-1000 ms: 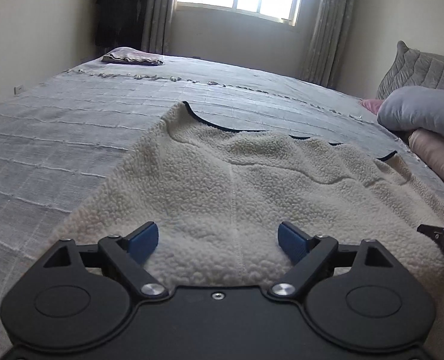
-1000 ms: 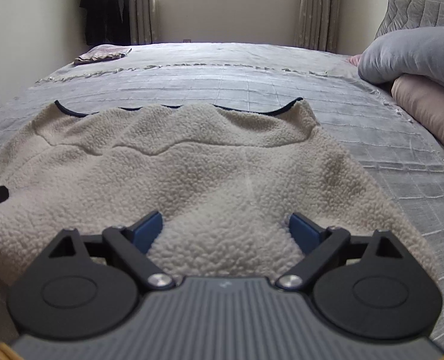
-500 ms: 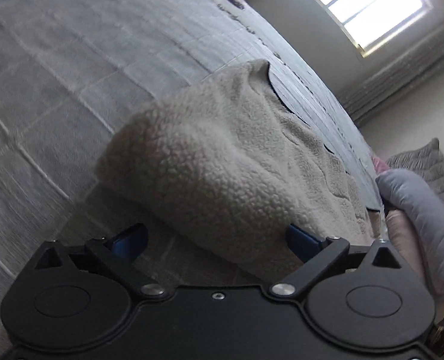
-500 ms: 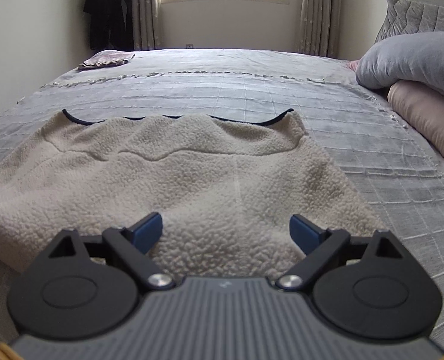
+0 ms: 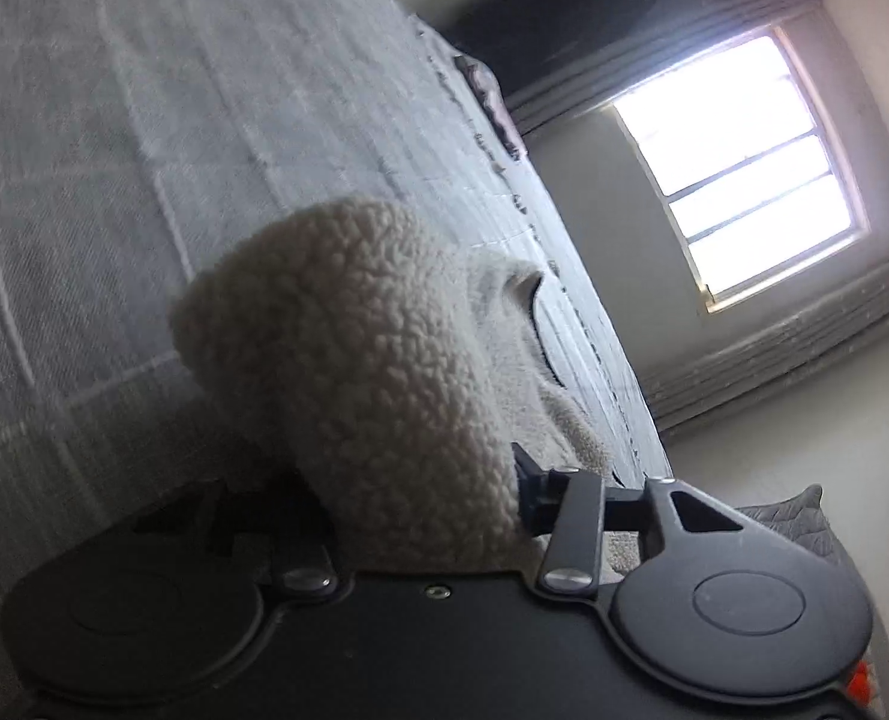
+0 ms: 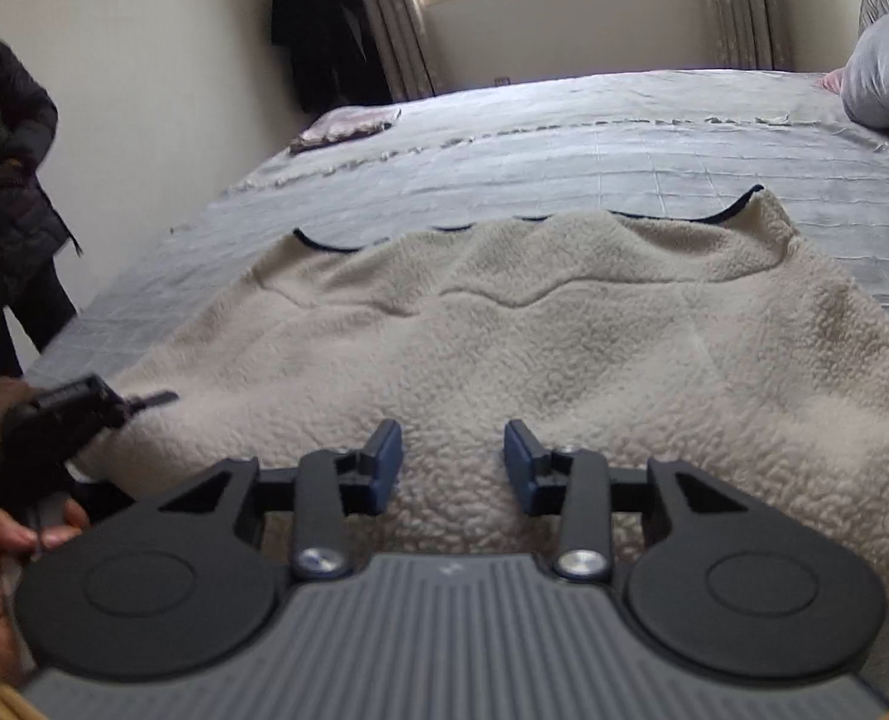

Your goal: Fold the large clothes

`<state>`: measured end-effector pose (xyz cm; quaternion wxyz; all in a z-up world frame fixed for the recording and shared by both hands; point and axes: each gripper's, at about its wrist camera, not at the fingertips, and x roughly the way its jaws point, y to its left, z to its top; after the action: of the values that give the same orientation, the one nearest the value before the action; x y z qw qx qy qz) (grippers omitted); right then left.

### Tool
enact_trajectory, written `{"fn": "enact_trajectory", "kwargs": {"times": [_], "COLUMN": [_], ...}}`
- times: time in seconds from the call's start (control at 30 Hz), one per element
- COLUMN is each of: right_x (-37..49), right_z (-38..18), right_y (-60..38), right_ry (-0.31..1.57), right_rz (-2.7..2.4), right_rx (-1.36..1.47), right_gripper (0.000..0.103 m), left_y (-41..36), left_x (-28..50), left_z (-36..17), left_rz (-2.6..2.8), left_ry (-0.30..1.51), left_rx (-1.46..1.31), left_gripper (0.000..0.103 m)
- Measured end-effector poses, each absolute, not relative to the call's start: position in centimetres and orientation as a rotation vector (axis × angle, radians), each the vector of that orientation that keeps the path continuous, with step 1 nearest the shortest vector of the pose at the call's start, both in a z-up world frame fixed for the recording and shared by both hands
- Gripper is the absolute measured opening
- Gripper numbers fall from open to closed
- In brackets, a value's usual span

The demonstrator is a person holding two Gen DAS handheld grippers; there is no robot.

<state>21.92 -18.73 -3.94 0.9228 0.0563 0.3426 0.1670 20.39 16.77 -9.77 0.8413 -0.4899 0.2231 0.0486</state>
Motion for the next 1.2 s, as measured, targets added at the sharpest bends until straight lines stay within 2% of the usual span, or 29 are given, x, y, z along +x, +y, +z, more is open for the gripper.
{"fn": "enact_trajectory", "kwargs": {"times": [0.07,0.27,0.37,0.47,0.53,0.57,0.63,0.77,0.83,0.93,1.2], "right_x": [22.4,22.5,22.7,23.4,23.1,22.7,21.5,19.1,18.2,17.9,20.9], "right_z": [-4.9,-6.2,-6.1,-5.3,-4.4,-4.0,-3.0,-2.9,-3.8,-5.4,-5.9], "right_y": [-17.9,-17.6,-19.7,-24.2,-28.1,-29.9,-33.7,-40.2,-42.7,-44.9,-42.6], "right_ry": [0.738,0.74,0.733,0.757,0.702,0.658,0.574,0.483,0.459,0.464,0.666], "right_rz": [0.33,0.313,0.357,0.406,0.416,0.413,0.379,0.309,0.298,0.311,0.381], "right_rx": [0.095,0.101,0.212,0.461,0.681,0.751,0.845,0.948,1.024,1.114,1.031], "right_gripper": [0.037,0.037,0.036,0.031,0.046,0.05,0.065,0.073,0.084,0.087,0.089], "left_y": [15.4,8.0,3.4,-0.8,-3.7,-5.3,-8.1,-13.6,-16.1,-19.2,-16.3], "left_x": [20.4,20.5,20.7,21.1,21.1,21.4,21.5,21.6,20.8,18.0,18.1], "left_z": [-6.9,1.4,4.0,5.8,6.0,5.8,5.0,0.7,-2.3,-4.6,-2.1], "left_rz": [0.042,-0.168,-0.275,-0.399,-0.479,-0.52,-0.591,-0.756,-0.835,-0.828,-0.824], "left_ry": [0.398,0.232,0.177,0.14,0.145,0.153,0.186,0.328,0.388,0.298,0.299], "left_rx": [-0.905,-0.537,-0.378,-0.224,-0.122,-0.065,0.018,0.15,0.24,0.439,0.469], "left_gripper": [0.04,0.039,0.039,0.039,0.039,0.039,0.039,0.039,0.039,0.039,0.04]}}
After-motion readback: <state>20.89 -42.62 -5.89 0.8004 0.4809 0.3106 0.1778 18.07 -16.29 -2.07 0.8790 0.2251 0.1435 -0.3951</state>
